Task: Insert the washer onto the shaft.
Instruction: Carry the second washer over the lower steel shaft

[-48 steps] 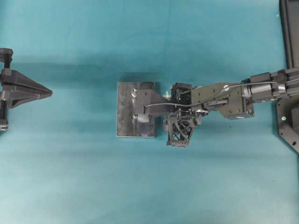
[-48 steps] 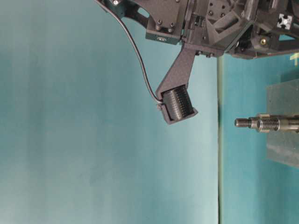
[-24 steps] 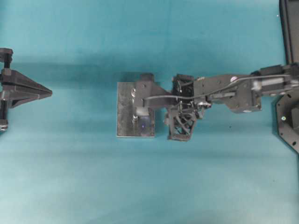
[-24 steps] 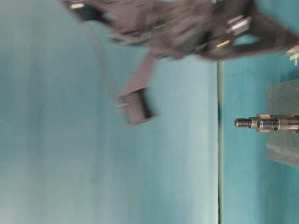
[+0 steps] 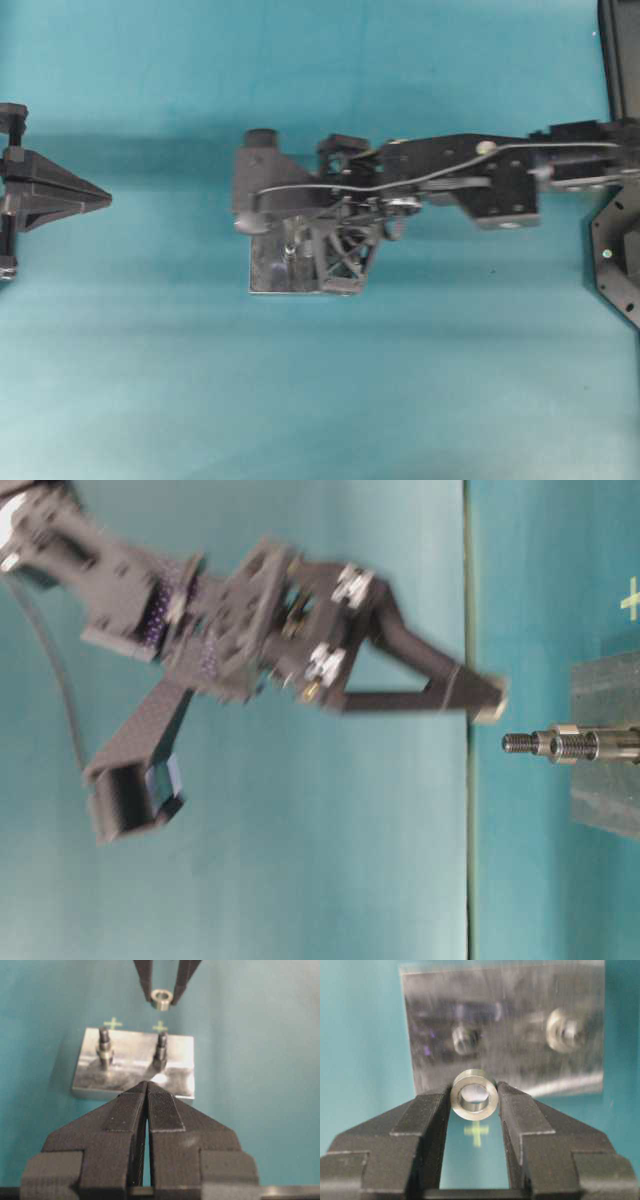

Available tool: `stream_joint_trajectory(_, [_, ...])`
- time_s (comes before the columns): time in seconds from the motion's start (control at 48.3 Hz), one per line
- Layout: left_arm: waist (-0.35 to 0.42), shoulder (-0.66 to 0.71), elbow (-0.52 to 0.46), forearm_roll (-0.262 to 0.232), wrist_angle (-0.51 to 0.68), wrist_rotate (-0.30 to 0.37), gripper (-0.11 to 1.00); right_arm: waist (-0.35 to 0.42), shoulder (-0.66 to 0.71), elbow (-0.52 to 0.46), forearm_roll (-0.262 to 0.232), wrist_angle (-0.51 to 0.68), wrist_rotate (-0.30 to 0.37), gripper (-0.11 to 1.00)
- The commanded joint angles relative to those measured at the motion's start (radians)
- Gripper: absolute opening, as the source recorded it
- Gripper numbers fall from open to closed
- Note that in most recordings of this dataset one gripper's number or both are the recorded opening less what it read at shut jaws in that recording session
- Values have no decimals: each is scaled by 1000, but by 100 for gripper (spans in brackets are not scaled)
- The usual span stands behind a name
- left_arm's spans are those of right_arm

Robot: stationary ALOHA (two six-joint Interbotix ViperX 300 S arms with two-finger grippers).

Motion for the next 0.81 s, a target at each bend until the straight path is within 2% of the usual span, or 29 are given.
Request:
stream_joint_trajectory(0.0, [2, 5, -18, 3, -6, -3, 0, 8, 2, -51, 0, 18, -26, 34])
stream_joint_trajectory(0.787, [2, 5, -15, 3, -6, -3, 0, 11, 91, -112, 0, 17, -74, 34])
